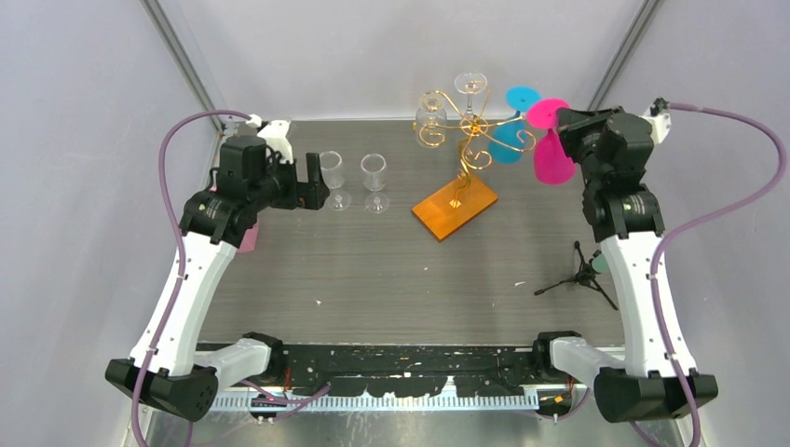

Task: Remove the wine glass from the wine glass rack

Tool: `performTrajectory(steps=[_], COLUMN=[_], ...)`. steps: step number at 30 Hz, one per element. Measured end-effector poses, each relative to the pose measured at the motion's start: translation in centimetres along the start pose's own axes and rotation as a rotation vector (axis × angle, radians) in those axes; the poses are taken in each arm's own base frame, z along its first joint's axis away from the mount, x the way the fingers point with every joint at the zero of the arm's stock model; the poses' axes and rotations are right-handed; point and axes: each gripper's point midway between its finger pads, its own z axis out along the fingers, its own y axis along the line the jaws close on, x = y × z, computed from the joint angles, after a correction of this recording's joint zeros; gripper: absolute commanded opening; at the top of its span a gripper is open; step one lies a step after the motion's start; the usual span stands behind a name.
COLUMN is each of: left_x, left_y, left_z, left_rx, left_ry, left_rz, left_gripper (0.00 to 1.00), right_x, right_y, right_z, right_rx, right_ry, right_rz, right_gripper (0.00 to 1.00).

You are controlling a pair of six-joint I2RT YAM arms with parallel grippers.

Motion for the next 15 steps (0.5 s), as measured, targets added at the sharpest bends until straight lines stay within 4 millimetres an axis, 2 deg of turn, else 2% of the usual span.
performTrajectory(steps=[3,8,11,15], left_x=[-0.1,-0.1,0.0,0.1], left_y=[0.6,0.9,0.3,-1.3], left_z=[0.1,0.1,0.1,0.0], left_rx=[-0.040,-0.056,-0.023,0.060], left_ry=[-0.005,-0.007,-0.001,0.010], left_rz=[-0.020,-0.032,-0.038,-0.051], left_gripper=[1.00,1.00,1.00,1.00], right_x=[-1.5,-3.0,-3.4,-3.8], right_y=[0.4,0.9,1.3,3.3], right_z=[-2.0,-4.3,-5.5,-7.8], right_rx=[-0.008,-0.023,-0.035,-0.114], right_ry=[-0.051,-0.092,-0.096,-0.075], right_rz=[-0.001,-0.014,-0.014,-0.001], right_gripper=[0.00,0.00,0.00,0.00])
